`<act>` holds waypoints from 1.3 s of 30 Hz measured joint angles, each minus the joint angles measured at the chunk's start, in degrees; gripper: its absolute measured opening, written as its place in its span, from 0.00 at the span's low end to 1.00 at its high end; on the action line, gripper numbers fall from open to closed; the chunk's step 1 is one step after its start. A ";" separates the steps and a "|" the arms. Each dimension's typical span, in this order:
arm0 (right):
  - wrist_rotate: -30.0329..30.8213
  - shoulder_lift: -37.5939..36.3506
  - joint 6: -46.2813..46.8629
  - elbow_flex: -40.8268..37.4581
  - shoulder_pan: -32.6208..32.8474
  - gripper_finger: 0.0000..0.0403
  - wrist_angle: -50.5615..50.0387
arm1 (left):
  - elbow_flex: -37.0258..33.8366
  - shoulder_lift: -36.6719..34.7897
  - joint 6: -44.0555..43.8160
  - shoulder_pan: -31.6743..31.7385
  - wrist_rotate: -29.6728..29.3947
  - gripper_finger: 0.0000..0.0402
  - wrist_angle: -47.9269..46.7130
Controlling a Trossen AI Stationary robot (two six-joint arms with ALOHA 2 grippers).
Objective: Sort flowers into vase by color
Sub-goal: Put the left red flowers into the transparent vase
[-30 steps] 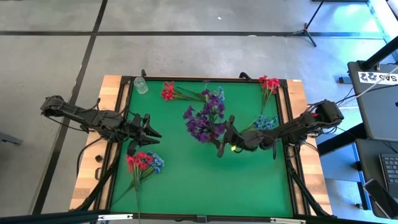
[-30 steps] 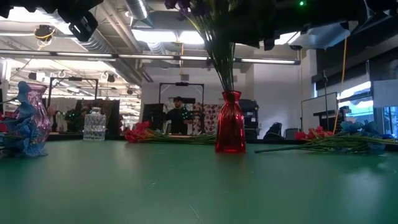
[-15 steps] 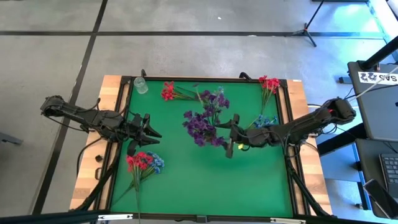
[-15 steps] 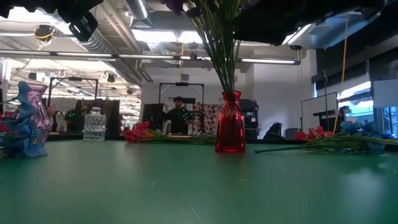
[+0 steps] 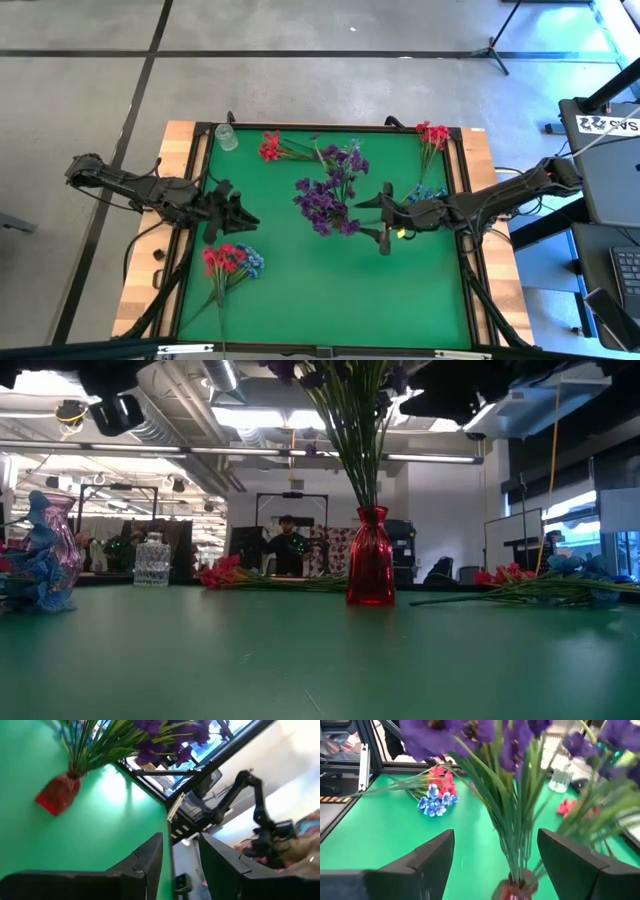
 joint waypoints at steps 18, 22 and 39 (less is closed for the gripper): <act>-0.57 -12.32 18.20 0.00 0.00 0.71 -9.27 | 1.81 14.68 -6.57 -8.96 -5.66 0.31 25.95; 2.09 -14.57 18.22 0.00 0.00 0.71 -10.67 | 6.85 21.06 -6.89 -14.72 -9.65 0.31 21.15; -1.02 -18.69 24.19 0.02 0.00 0.71 -22.66 | 21.07 35.69 -49.14 -40.91 -20.46 0.31 -12.88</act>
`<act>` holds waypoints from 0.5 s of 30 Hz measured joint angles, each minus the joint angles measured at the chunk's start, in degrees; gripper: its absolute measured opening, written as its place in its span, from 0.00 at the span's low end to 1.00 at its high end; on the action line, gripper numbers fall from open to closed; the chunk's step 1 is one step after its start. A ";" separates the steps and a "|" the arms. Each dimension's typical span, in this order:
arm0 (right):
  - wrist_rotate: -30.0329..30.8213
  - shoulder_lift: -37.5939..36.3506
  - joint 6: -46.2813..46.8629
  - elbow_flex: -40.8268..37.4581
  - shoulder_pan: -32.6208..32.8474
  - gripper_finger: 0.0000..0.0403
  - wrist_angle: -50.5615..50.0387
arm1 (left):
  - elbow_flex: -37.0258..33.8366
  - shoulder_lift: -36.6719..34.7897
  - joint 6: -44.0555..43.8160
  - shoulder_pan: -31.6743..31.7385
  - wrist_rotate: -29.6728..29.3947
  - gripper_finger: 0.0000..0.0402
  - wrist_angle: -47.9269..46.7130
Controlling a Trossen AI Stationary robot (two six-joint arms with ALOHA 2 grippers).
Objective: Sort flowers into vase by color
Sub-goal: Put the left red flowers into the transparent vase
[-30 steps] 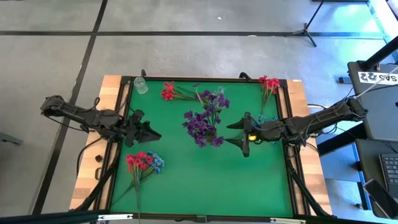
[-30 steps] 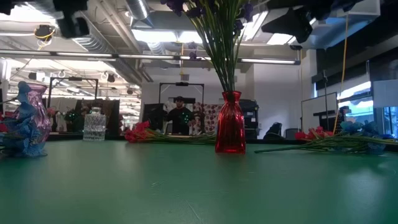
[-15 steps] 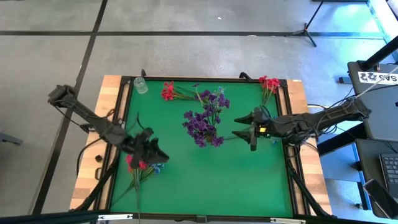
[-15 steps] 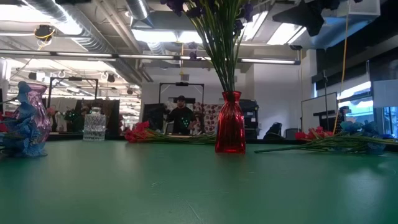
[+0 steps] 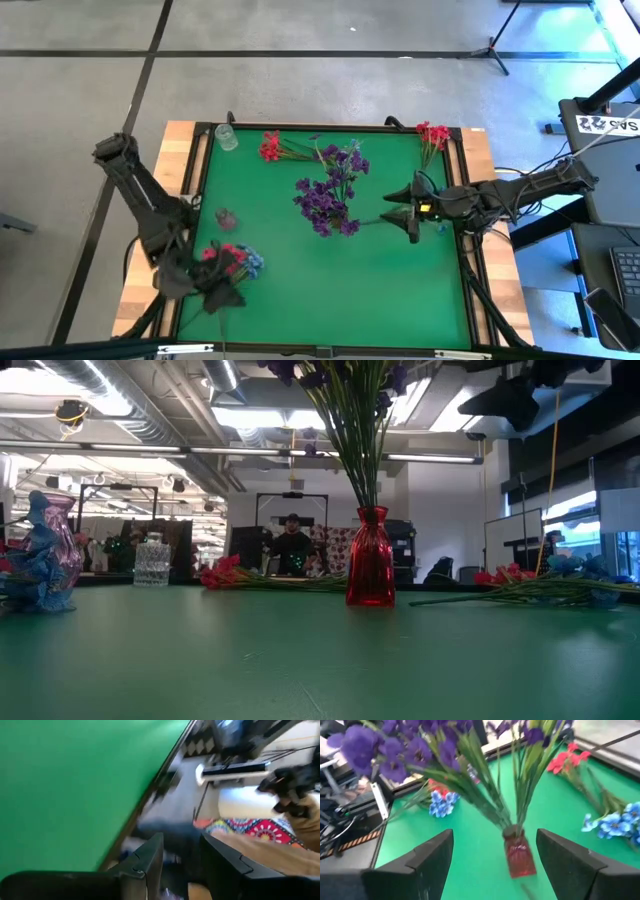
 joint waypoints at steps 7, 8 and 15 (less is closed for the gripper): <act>2.02 0.13 -4.03 -0.02 -0.07 0.71 -1.38 | 3.87 7.34 -21.98 -7.04 2.24 0.31 1.89; 3.04 0.15 -4.53 -0.02 -0.04 0.71 -1.55 | 5.08 8.21 -23.55 -7.20 2.60 0.31 1.38; 4.33 0.17 -4.86 -0.02 -0.04 0.71 -4.43 | 11.59 12.61 -41.94 -5.61 16.92 0.31 -21.13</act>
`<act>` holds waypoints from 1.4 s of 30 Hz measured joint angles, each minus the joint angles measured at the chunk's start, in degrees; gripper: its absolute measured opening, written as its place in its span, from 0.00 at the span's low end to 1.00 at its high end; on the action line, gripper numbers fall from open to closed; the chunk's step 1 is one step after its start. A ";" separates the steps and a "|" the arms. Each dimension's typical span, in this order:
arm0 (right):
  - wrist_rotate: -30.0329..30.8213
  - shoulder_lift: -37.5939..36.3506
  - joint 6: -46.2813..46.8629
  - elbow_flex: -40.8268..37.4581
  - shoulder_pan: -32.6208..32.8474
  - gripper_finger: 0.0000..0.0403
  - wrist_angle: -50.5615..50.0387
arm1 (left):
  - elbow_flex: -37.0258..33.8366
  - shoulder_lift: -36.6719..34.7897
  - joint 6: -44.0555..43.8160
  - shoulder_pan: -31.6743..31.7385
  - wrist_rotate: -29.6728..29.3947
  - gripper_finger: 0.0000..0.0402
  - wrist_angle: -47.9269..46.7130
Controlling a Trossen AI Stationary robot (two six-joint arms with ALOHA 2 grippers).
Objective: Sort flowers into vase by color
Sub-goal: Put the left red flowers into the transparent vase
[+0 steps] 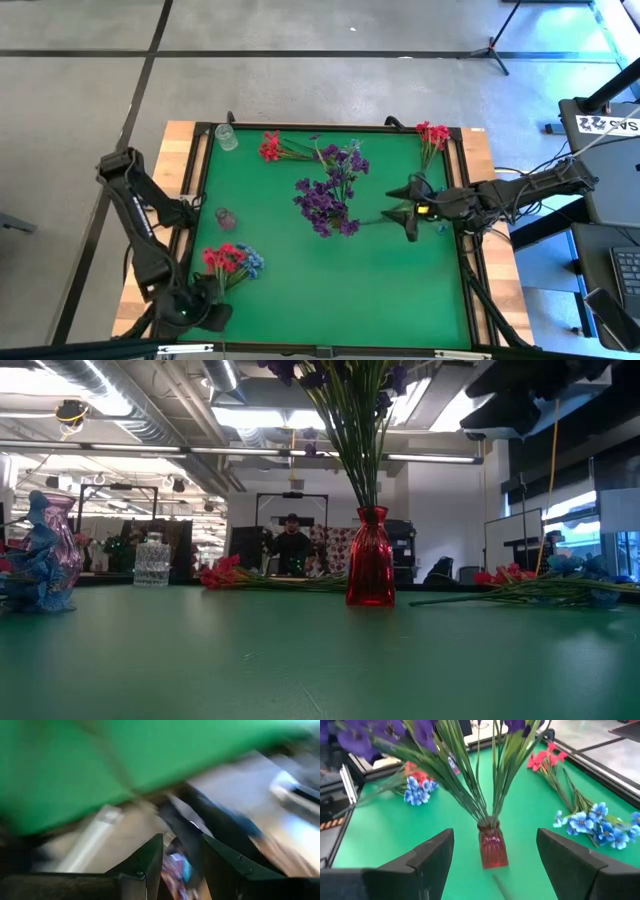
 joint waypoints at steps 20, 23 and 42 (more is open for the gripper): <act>-5.40 0.00 4.36 0.00 0.00 0.71 -6.04 | -0.68 4.39 -4.08 11.43 12.37 0.31 -18.59; -5.40 0.00 4.39 0.00 0.00 0.71 -6.04 | -0.73 5.78 -4.21 11.89 12.27 0.31 -19.18; -6.07 0.00 8.35 0.00 0.00 0.71 -5.96 | -5.75 11.96 -5.15 13.77 12.50 0.30 -12.56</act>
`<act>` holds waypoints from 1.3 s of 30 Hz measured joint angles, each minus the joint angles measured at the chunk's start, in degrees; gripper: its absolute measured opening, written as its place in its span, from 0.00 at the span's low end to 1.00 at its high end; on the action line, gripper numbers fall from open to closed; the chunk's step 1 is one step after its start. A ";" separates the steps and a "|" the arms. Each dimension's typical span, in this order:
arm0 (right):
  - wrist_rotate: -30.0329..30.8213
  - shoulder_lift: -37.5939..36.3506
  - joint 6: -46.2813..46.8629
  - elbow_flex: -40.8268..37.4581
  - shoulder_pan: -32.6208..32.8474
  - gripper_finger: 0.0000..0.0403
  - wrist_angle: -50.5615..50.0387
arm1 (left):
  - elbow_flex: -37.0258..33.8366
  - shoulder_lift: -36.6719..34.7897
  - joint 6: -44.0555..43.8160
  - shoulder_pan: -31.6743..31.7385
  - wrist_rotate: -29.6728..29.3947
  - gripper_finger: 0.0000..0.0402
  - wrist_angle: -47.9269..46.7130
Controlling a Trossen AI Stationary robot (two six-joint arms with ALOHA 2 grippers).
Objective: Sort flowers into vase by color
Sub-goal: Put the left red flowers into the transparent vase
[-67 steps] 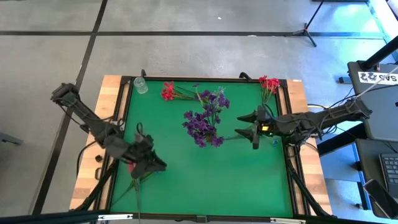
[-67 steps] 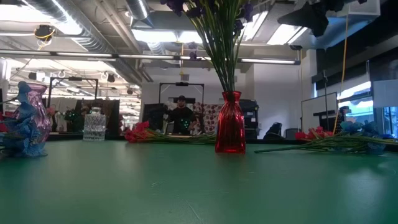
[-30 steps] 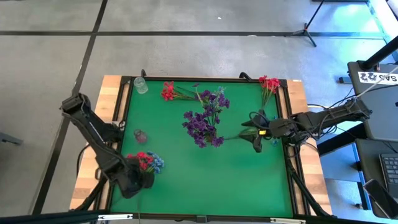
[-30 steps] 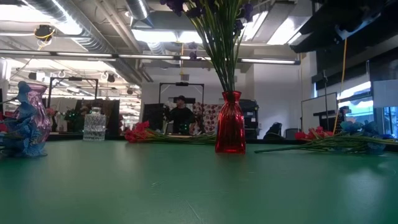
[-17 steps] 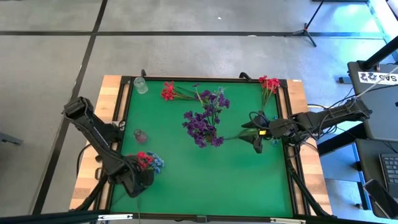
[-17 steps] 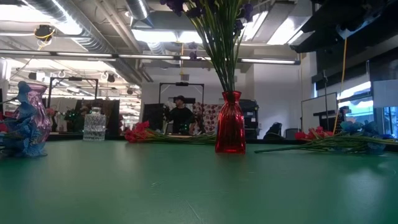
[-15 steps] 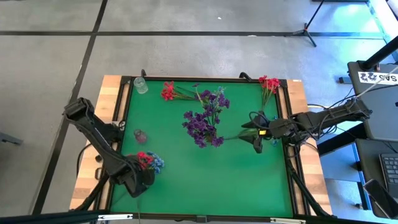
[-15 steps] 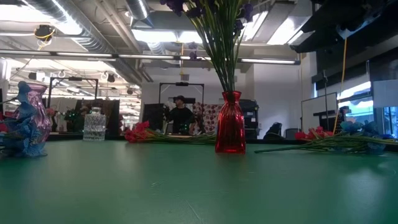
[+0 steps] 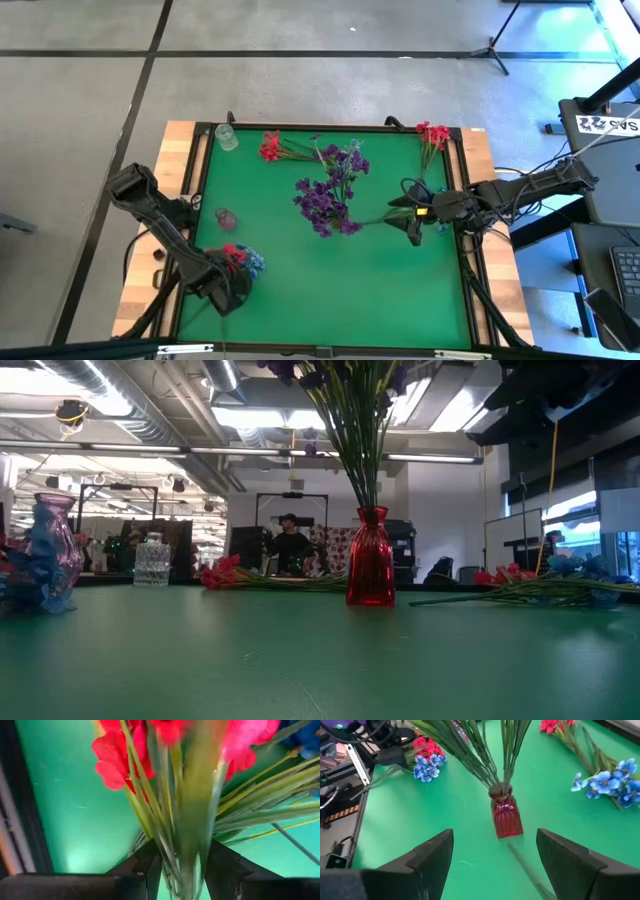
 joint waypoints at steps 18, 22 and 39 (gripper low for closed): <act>-2.78 0.02 1.87 0.00 0.02 0.71 -0.08 | 11.22 -0.96 12.19 -0.27 -7.89 0.03 -8.83; -2.78 0.02 1.90 0.00 0.00 0.71 -0.03 | 15.46 -4.04 16.14 -0.48 -18.63 0.03 -12.49; -2.78 0.02 9.03 0.00 0.00 0.71 0.01 | 17.22 -27.95 54.09 7.75 -67.54 0.03 -15.58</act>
